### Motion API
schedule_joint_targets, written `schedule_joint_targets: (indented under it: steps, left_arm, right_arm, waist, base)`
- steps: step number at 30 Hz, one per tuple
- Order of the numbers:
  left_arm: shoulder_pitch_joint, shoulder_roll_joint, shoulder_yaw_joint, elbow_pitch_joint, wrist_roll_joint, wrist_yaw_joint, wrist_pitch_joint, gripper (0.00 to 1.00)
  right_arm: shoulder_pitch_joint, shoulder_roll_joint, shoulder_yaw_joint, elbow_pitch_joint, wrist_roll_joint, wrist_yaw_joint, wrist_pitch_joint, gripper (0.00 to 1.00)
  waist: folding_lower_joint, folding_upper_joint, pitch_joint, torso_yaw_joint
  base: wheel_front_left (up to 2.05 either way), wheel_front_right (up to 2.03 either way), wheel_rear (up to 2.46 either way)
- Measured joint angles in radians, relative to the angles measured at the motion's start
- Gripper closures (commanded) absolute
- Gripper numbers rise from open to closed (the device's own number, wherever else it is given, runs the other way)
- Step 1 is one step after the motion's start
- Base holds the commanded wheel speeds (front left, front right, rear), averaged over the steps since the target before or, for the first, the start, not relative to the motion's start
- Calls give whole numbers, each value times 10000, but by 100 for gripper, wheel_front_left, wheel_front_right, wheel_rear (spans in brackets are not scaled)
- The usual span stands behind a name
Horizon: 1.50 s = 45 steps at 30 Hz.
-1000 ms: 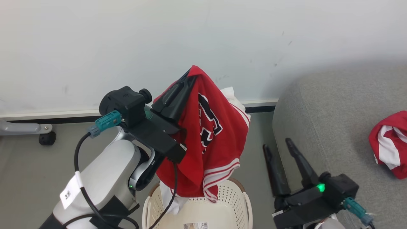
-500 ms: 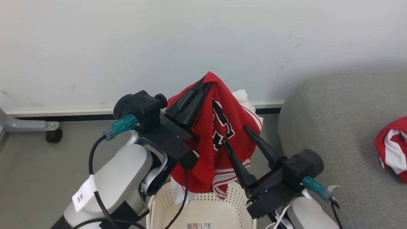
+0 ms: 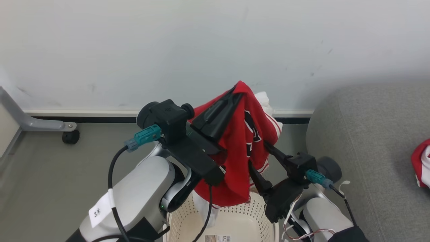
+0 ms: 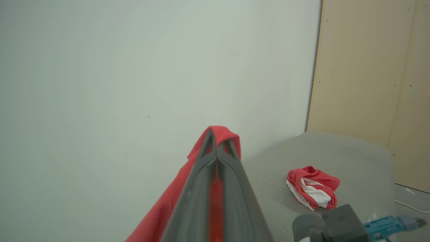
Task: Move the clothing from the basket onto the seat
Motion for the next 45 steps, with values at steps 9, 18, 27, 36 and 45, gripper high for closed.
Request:
schedule_joint_targets:
  steps: [9, 18, 27, 36, 45]
  left_arm:
    - [14, 50, -75, -163, -2, -54, 61, 100]
    - [446, 393, -23, -127, -109, 36, 150, 100]
    - [1100, 851, 2, -119, -316, 153, 173, 86]
    - [1848, 1325, -109, -600, -318, 297, 192, 0]
    - [2224, 1498, -263, -966, -299, 372, 265, 0]
  right_arm:
    - [-554, 12, 533, 291, 637, 0, -251, 100]
    - [-664, 13, 174, -92, 1250, -370, -732, 100]
    - [-472, -125, -1083, -740, 1586, -717, -825, 100]
    - [-81, -593, -2031, -2132, 1657, -932, -826, 100]
    - [171, -982, -2623, -3279, 1565, -1072, -871, 100]
  waist:
    - [0, 0, -4, 194]
    - [0, 0, 9, 143]
    - [0, 0, 6, -93]
    - [-1, 0, -33, -669]
    - [-1, 0, -45, -1339]
  base:
    - [0, 0, 0]
    - [0, 0, 0]
    - [0, 0, 0]
    - [0, 0, 0]
    - [0, 0, 0]
